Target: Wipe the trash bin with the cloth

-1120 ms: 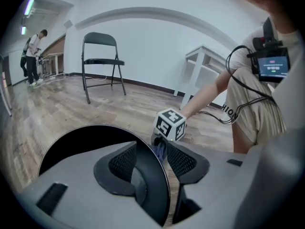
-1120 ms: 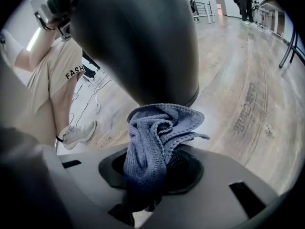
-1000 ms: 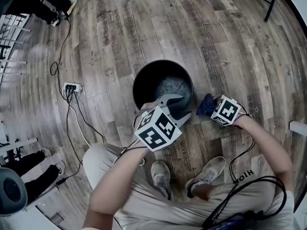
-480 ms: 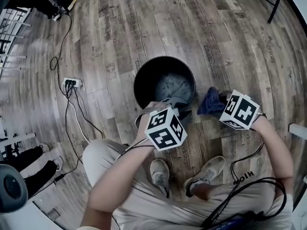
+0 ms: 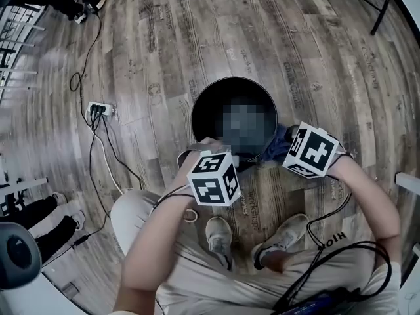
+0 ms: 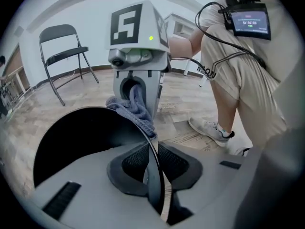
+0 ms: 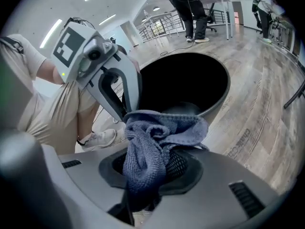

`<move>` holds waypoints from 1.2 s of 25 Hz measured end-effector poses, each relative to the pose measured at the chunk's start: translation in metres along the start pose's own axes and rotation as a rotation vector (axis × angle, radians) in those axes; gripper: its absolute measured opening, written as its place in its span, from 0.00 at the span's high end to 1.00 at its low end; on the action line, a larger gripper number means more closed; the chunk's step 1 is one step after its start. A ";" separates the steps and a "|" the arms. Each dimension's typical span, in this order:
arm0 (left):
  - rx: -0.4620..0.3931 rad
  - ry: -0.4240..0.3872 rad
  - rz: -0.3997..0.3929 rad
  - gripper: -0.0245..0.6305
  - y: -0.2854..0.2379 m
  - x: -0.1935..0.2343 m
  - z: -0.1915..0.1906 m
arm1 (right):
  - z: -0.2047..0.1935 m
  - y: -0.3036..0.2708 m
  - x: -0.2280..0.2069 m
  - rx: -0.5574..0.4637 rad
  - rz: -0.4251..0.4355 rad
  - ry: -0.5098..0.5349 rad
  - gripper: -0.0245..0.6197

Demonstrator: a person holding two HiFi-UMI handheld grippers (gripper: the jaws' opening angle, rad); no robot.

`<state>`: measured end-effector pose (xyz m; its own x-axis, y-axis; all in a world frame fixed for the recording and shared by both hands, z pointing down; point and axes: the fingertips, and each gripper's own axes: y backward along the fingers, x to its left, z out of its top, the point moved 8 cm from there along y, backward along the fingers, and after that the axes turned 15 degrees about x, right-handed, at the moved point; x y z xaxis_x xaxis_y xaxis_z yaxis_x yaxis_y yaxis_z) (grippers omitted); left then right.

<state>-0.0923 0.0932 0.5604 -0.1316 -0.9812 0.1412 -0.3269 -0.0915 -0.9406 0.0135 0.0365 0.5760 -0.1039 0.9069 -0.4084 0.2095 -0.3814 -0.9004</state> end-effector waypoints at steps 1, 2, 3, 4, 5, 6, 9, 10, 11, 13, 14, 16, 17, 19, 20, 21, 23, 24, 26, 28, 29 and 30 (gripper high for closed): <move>-0.001 -0.011 0.005 0.86 0.000 0.000 0.000 | 0.001 -0.005 -0.002 0.007 0.003 -0.001 0.79; -0.004 -0.018 0.008 0.86 0.000 0.000 0.001 | 0.001 -0.011 -0.006 0.011 0.007 -0.006 0.79; -0.009 -0.022 0.009 0.86 0.000 0.000 0.000 | 0.000 -0.017 -0.010 0.012 0.013 -0.014 0.78; -0.013 -0.023 0.009 0.86 0.000 0.001 0.000 | -0.001 -0.024 -0.014 0.013 0.019 -0.023 0.78; -0.018 -0.023 0.006 0.86 0.000 0.001 0.000 | -0.003 -0.033 -0.018 0.016 0.023 -0.031 0.78; -0.022 -0.023 0.003 0.86 0.000 0.001 -0.001 | -0.004 -0.042 -0.023 0.021 0.025 -0.037 0.78; -0.033 -0.021 -0.007 0.86 0.000 0.001 -0.002 | -0.008 -0.072 -0.037 0.048 0.025 -0.046 0.78; -0.036 -0.021 -0.011 0.86 0.000 0.001 -0.002 | -0.008 -0.081 -0.042 0.056 0.024 -0.046 0.78; -0.040 -0.021 -0.014 0.86 0.000 0.001 -0.003 | -0.009 -0.089 -0.046 0.062 0.020 -0.046 0.78; -0.047 -0.025 -0.019 0.85 -0.001 0.002 -0.003 | -0.011 -0.103 -0.055 0.069 0.007 -0.043 0.78; -0.049 -0.027 -0.020 0.85 -0.001 0.002 -0.003 | -0.013 -0.112 -0.059 0.069 0.003 -0.043 0.78; -0.048 -0.035 -0.021 0.85 -0.001 0.002 -0.003 | -0.017 -0.131 -0.067 0.059 0.003 -0.053 0.78; -0.047 -0.039 -0.020 0.85 -0.002 0.002 -0.003 | -0.020 -0.142 -0.071 0.053 0.005 -0.067 0.78; -0.046 -0.043 -0.020 0.85 -0.002 0.002 -0.003 | -0.024 -0.164 -0.080 0.050 -0.006 -0.101 0.78; -0.047 -0.042 -0.021 0.85 -0.001 0.003 -0.003 | -0.025 -0.173 -0.084 0.053 -0.022 -0.112 0.78; -0.048 -0.040 -0.020 0.85 -0.001 0.003 -0.003 | -0.026 -0.179 -0.086 0.058 -0.040 -0.114 0.78; -0.045 -0.033 -0.020 0.85 -0.001 0.003 -0.005 | -0.024 -0.184 -0.086 0.064 -0.065 -0.104 0.78; -0.044 -0.031 -0.021 0.85 -0.001 0.004 -0.006 | -0.023 -0.185 -0.086 0.062 -0.069 -0.102 0.78; -0.039 -0.038 -0.022 0.85 -0.001 0.004 -0.006 | -0.026 -0.185 -0.084 0.043 -0.076 -0.113 0.78; -0.029 -0.061 -0.014 0.85 -0.001 0.004 -0.005 | -0.031 -0.182 -0.081 0.017 -0.083 -0.129 0.78; -0.023 -0.075 -0.009 0.85 0.000 0.003 -0.006 | -0.034 -0.179 -0.078 0.007 -0.083 -0.134 0.78; -0.017 -0.085 -0.004 0.84 0.000 0.003 -0.008 | -0.036 -0.174 -0.075 -0.004 -0.080 -0.137 0.78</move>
<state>-0.1000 0.0916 0.5629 -0.0506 -0.9917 0.1181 -0.3429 -0.0938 -0.9347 0.0201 0.0419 0.7689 -0.2521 0.9014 -0.3520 0.1993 -0.3076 -0.9304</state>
